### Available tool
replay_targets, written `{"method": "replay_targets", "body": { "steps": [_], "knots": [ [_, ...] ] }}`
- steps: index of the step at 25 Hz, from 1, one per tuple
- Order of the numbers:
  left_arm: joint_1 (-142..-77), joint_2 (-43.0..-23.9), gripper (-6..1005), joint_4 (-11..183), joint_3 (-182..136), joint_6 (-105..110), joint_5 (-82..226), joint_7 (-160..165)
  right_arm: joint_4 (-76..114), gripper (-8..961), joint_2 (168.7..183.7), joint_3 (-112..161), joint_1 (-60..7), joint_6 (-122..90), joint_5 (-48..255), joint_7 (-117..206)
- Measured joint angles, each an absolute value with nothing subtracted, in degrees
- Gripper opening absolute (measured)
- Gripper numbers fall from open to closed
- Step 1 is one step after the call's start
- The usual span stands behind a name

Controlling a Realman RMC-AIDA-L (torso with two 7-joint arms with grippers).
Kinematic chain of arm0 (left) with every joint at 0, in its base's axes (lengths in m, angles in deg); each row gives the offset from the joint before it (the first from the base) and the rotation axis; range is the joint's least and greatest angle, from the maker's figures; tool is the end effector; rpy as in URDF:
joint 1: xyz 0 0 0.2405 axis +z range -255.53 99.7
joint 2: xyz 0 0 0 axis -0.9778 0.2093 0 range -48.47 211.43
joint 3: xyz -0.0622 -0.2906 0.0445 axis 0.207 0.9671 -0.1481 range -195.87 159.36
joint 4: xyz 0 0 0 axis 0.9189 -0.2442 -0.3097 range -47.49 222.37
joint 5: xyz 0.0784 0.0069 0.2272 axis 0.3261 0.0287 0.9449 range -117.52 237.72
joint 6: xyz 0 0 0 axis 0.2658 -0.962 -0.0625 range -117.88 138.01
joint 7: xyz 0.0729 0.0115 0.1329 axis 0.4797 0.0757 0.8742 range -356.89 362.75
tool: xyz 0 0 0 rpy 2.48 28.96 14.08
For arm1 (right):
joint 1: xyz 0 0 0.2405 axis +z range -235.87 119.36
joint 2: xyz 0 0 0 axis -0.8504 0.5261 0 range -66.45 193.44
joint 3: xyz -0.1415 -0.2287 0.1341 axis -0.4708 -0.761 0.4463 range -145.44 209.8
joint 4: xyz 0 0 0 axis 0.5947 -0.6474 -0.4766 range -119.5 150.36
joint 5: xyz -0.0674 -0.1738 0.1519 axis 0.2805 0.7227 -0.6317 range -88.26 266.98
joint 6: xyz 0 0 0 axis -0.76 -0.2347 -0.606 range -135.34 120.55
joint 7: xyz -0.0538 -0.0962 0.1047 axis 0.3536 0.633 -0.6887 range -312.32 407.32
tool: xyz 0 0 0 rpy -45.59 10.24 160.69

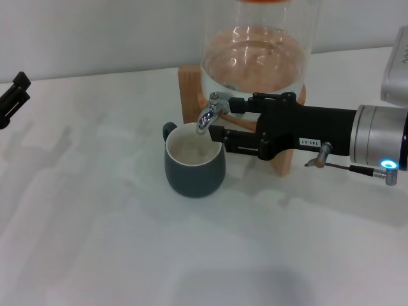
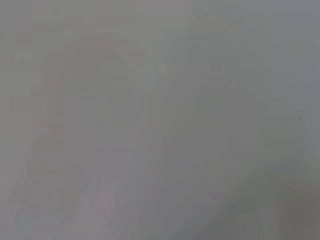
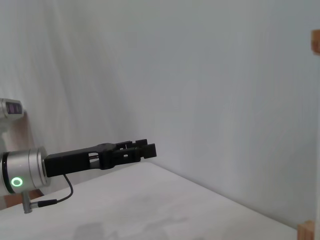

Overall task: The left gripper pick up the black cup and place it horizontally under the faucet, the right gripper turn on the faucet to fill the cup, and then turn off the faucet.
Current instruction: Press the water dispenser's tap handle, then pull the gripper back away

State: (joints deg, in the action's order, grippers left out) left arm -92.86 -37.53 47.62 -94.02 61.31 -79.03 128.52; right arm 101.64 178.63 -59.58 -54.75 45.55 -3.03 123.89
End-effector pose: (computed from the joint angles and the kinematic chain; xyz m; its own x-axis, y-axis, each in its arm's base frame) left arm -0.3448 0.3964 -0.0072 0.5810 0.0799 0.8100 0.7597 -0.4103 -0.5045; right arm 0.2111 0.3413 -0.0132 0.8009 -0.2079 -0.5616 -0.4667 -0.8043 -0.3678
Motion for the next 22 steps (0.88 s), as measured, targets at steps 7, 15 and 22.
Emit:
{"method": "replay_targets", "body": {
  "steps": [7,15,22],
  "knots": [
    [-92.9,-37.52,890,47.6,-94.0,61.3,-79.0,128.5,101.7,677,178.63,-59.5,-54.7,45.4,-3.0,124.0],
    [-92.7,-37.53,890,47.6,-94.0,61.3,-79.0,128.5,101.9,678,178.63,-59.3,-54.7,45.3,-3.0,124.0],
    [-92.4,-37.53,890,47.6,-93.9,61.3,-79.1,128.5,103.6,678,178.63,-58.8,-55.3,48.0,-3.2,124.0]
  ]
}}
